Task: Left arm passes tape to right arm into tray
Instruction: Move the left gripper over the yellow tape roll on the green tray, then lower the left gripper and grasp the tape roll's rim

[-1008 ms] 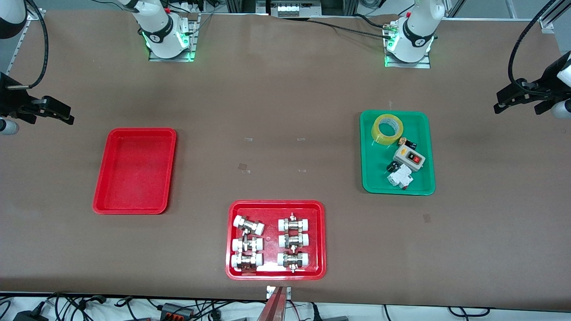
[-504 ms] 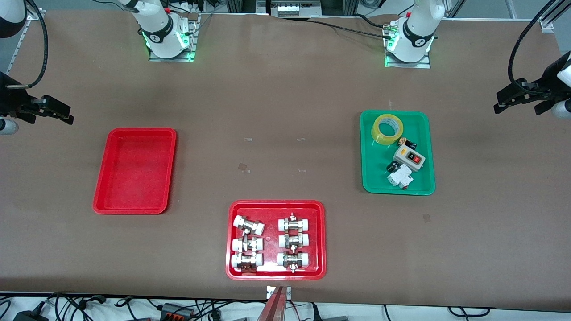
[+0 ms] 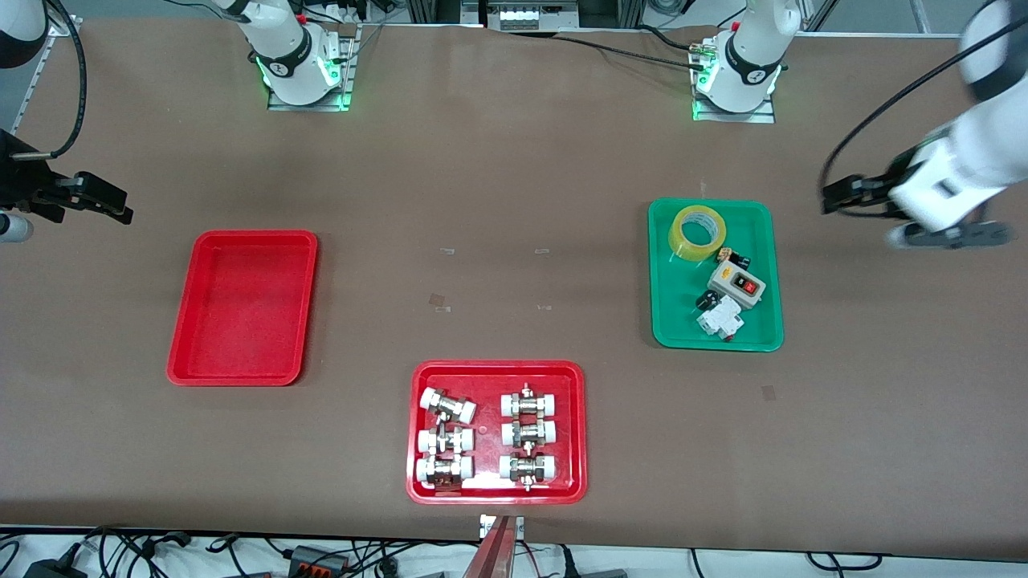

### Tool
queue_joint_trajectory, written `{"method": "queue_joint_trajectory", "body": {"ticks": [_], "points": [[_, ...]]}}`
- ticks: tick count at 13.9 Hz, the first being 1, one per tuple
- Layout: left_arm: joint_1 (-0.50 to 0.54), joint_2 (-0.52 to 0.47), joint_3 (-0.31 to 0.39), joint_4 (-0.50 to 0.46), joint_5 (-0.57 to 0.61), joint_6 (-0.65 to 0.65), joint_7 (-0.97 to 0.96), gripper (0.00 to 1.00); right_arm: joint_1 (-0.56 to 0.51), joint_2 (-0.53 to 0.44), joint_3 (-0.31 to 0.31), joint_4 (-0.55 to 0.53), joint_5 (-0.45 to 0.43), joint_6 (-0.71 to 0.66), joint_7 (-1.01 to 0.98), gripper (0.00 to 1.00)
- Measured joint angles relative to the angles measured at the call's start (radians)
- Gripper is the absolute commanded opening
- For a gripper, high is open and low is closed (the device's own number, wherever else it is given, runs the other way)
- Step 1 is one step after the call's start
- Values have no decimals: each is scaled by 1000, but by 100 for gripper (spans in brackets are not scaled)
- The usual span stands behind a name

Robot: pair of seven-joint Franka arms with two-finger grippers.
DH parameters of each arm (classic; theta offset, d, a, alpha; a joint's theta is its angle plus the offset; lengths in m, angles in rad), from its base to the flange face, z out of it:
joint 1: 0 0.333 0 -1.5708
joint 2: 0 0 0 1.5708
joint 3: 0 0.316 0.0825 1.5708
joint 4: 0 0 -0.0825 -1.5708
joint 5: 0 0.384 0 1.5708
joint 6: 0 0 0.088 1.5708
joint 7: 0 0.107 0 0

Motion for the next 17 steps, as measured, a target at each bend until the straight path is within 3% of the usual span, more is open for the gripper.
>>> {"method": "queue_joint_trajectory", "body": {"ticks": [6,12,14,17], "points": [[-5,50,-45,-407,-4,438,-5,100,0,0,0,0,0,1,0,100],[-5,165,-91,-506,-22,608,-24,100,0,0,0,0,0,4,0,100],[-5,187,-97,-536,-23,644,-24,91,0,0,0,0,0,4,0,100],[-5,205,-100,-542,-23,652,-32,62,0,0,0,0,0,4,0,100]]}}
